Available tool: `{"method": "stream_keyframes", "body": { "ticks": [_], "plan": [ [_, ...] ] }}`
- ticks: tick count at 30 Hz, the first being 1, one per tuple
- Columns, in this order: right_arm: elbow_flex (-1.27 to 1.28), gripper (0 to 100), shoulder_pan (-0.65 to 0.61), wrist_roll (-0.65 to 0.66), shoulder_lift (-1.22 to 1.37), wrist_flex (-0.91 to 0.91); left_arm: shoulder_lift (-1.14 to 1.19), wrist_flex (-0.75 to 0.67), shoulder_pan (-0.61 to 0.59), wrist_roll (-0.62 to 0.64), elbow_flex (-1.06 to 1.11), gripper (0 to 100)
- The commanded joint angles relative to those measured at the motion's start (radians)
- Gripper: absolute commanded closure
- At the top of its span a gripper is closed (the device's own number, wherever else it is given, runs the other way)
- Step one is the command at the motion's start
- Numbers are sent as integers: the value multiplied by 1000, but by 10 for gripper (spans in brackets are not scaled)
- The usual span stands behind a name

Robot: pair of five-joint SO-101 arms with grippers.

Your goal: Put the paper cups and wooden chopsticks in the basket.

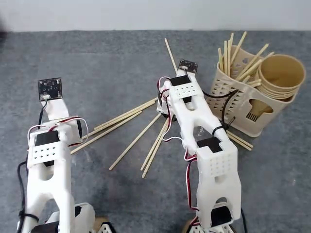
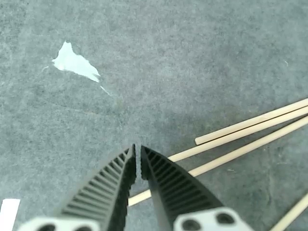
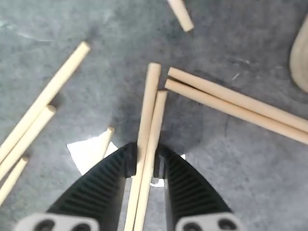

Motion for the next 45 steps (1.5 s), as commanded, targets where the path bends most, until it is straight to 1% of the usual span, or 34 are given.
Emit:
{"method": "stream_keyframes", "body": {
  "ticks": [1,5,14,18,21,26,28,37,44,45],
  "plan": [
    [-23,992,-8,12,-10,10,-41,-18,-9,11,-5,982],
    [-23,991,-18,15,-107,62,-41,-18,-9,11,-5,982],
    [-23,991,-59,100,-340,182,-41,-18,-9,9,-5,982],
    [-21,990,-70,140,-389,222,-41,-18,-9,9,-5,982],
    [-20,984,-70,157,-355,249,-41,-18,-9,9,-5,982],
    [-21,876,-68,180,-231,242,-41,-18,-9,9,-5,982],
    [-23,858,-74,192,-186,226,-41,-18,-9,9,-5,982],
    [-23,858,-85,196,-47,114,-41,-18,-9,9,-5,982],
    [-23,861,-87,196,25,97,-41,-18,-9,8,-5,982],
    [-23,872,-87,196,33,97,-41,-18,-9,8,-5,982]
  ]
}}
